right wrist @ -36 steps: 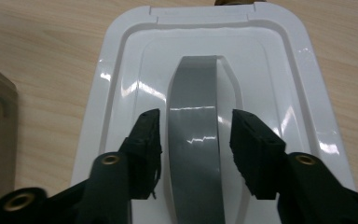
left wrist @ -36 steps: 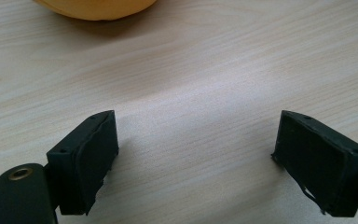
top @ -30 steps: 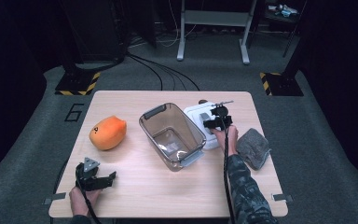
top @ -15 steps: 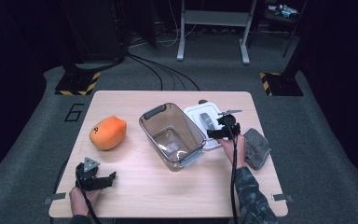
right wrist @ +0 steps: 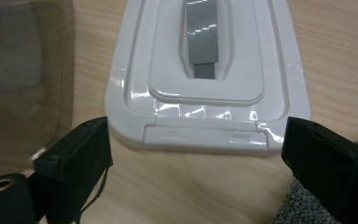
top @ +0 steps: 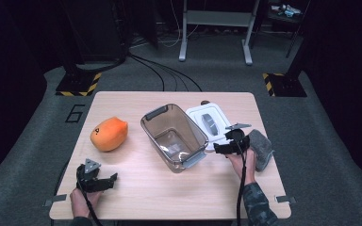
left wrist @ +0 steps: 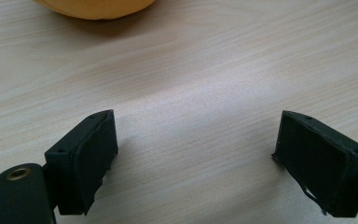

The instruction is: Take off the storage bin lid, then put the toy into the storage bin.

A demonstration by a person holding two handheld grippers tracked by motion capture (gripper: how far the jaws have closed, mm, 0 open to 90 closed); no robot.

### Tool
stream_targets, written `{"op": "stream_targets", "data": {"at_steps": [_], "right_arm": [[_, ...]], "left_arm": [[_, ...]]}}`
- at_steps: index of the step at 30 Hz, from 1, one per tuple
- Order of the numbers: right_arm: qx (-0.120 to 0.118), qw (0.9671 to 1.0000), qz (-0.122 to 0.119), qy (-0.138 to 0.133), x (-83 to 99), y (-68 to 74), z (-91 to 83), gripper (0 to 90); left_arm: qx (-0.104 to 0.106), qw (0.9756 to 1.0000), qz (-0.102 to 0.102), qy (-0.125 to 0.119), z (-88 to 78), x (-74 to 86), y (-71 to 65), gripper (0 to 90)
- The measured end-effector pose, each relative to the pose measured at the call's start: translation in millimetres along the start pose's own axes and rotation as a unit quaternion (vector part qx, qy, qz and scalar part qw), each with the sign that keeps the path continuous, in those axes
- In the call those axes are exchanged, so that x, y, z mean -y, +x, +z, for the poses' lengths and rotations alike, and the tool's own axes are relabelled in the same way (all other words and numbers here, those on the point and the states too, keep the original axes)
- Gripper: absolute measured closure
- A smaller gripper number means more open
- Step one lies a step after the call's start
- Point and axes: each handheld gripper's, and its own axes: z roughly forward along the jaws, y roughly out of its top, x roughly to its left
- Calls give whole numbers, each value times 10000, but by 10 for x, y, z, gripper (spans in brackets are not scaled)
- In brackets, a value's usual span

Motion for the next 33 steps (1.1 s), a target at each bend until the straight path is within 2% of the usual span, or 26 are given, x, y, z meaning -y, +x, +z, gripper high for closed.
{"op": "stream_targets", "data": {"at_steps": [4,7,14,18,19,20,22,25,26,30,33], "right_arm": [[-45,10000,-59,4,114,46,-65,57],[-86,9998,-206,-7,184,76,-88,39],[-113,9996,-254,49,362,173,-137,19],[-151,9994,-318,46,473,219,-155,12],[-240,9992,-303,34,518,234,-160,9],[-229,9994,-267,51,549,252,-158,6],[-312,9991,-280,71,601,273,-150,2],[-347,9988,-348,77,689,323,-140,0],[-291,9987,-399,84,718,341,-140,0],[-306,9986,-437,-16,806,373,-142,2],[-322,9988,-371,35,854,377,-136,1]], "left_arm": [[-4,10000,-3,-2,1,0,-1,127],[-16,10000,-10,-15,8,-2,2,120],[-53,10000,-16,-13,9,-7,17,111],[-8,9998,-154,-87,-13,-17,63,111],[-5,9998,-186,-103,-13,-24,71,110],[12,9998,-183,-59,-24,-37,84,110],[-15,9997,-214,-140,-26,-58,87,111],[-5,9995,-228,-212,-65,-140,121,111],[-52,9994,-225,-275,-74,-172,131,111],[-81,9990,-216,-395,-128,-334,201,111],[-107,9983,-223,-520,-173,-470,254,111]]}}
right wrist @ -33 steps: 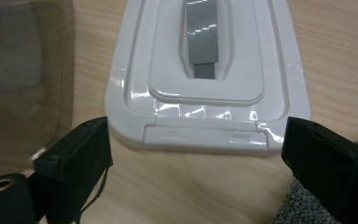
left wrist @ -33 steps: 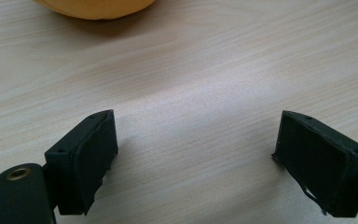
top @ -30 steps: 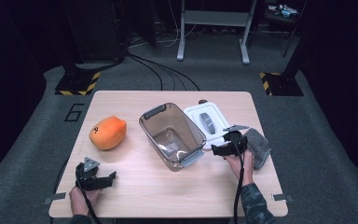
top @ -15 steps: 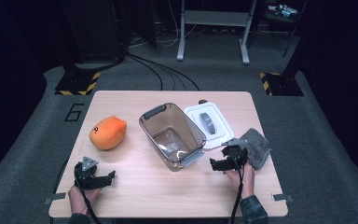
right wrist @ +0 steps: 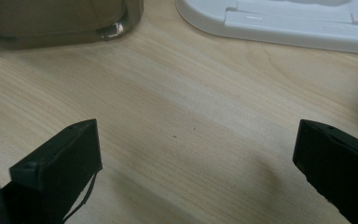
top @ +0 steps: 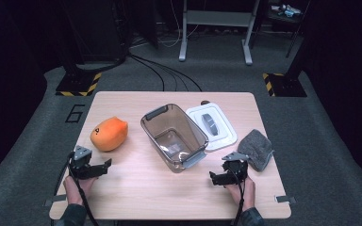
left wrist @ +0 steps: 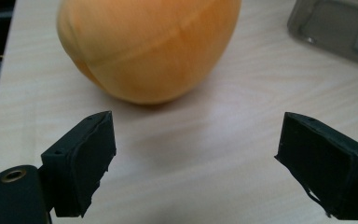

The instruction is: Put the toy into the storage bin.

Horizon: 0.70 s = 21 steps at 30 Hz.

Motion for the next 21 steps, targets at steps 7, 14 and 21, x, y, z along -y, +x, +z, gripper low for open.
{"op": "stream_targets", "data": {"at_steps": [7,14,21], "right_arm": [[70,9999,-78,8,67,-10,34,0],[56,10000,20,-12,123,-44,51,0],[-19,9998,-121,-136,166,-104,39,0]], "left_arm": [[-44,9998,-14,-185,-41,-348,163,113],[9,9998,-164,-136,40,-653,337,111],[79,9999,-104,99,221,-860,380,110]]}}
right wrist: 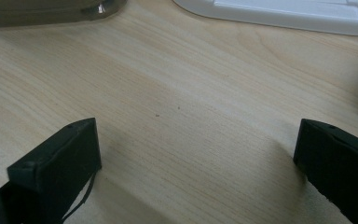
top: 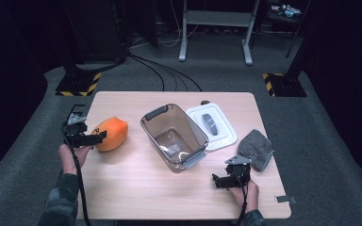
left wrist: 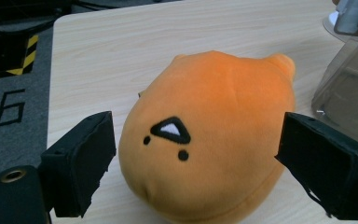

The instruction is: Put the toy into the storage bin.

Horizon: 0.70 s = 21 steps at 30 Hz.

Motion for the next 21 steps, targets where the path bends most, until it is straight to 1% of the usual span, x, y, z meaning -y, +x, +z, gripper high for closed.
{"op": "stream_targets", "data": {"at_steps": [1,2,3,4,5,6,7,8,9,10,11,12,13,15,16,17,18,19,20,21], "right_arm": [[7,10000,-51,-10,5,-15,-2,0],[15,10000,12,-40,5,-14,1,0],[-36,9999,-99,-16,14,-35,-9,0],[-42,10000,-5,-9,16,-27,-13,0],[-44,10000,-79,-20,18,-40,-12,0],[-68,9999,-95,-42,21,-40,-11,4],[-64,9999,-92,-53,25,-41,-14,5],[-80,9999,-141,-48,28,-46,-18,12],[-86,9998,-147,-106,30,-47,-16,16],[-88,9998,-158,-97,32,-49,-18,16],[-86,9998,-158,-99,31,-48,-18,16],[-86,9998,-158,-107,33,-48,-19,18],[-93,9999,-101,-71,36,-42,-27,21],[-101,9999,-69,-95,39,-36,-27,26],[-97,9999,-79,-95,39,-37,-28,30],[-108,9999,-69,-111,41,-36,-32,42],[-101,9999,-62,-122,41,-36,-32,47],[-96,9998,-74,-142,42,-39,-32,51],[-84,9998,-85,-143,43,-43,-33,60],[-75,9998,-113,-171,45,-50,-35,76]], "left_arm": [[-2,10000,9,21,34,-15,0,110],[-9,10000,35,64,66,-28,-1,110],[19,10000,18,95,106,-33,-2,110],[41,9998,8,169,139,-35,-8,111],[49,9996,26,259,172,-31,-13,112],[104,9996,-11,280,199,-22,-17,112],[198,9991,-48,359,246,-4,-30,120],[222,9988,-9,446,276,13,-50,145],[208,9989,17,429,304,37,-78,152],[177,9987,57,473,324,61,-101,166],[199,9984,36,530,351,80,-111,190],[170,9986,8,499,363,103,-136,200],[120,9988,76,461,368,118,-145,236],[114,9987,45,503,390,153,-159,292],[93,9987,64,495,405,179,-176,312],[96,9987,14,506,407,184,-183,347],[96,9987,26,500,414,189,-190,372],[67,9983,64,570,415,184,-201,404],[58,9982,65,587,419,185,-212,438],[43,9983,86,576,424,188,-219,473]]}}
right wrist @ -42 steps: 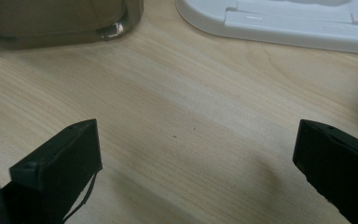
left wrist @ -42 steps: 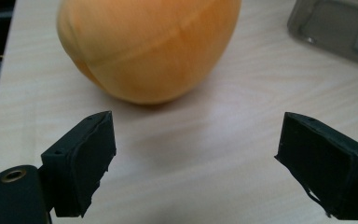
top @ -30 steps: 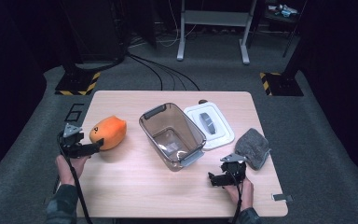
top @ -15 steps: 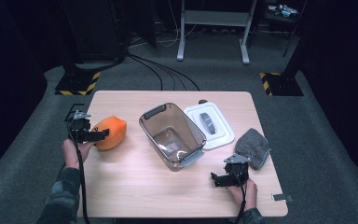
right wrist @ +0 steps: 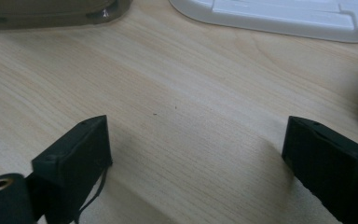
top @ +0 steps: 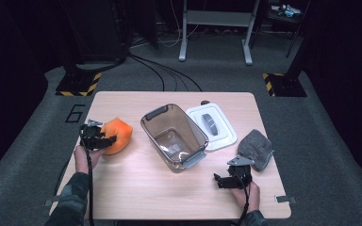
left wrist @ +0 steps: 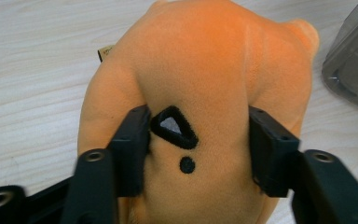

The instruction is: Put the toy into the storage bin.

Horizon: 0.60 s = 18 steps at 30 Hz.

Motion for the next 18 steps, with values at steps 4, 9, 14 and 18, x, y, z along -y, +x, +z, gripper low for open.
{"op": "stream_targets", "data": {"at_steps": [4,9,14,18], "right_arm": [[-23,10000,19,-39,1,4,-9,110],[-22,10000,7,-48,3,2,-12,116],[0,10000,41,-62,4,1,-15,128],[5,10000,42,-63,4,-1,-15,128]], "left_arm": [[-31,10000,21,-42,6,21,-29,593],[-67,9997,-22,-252,-12,55,-43,666],[-119,9988,-24,-475,-78,69,-83,691],[-78,9984,6,-556,-145,67,-94,699]]}}
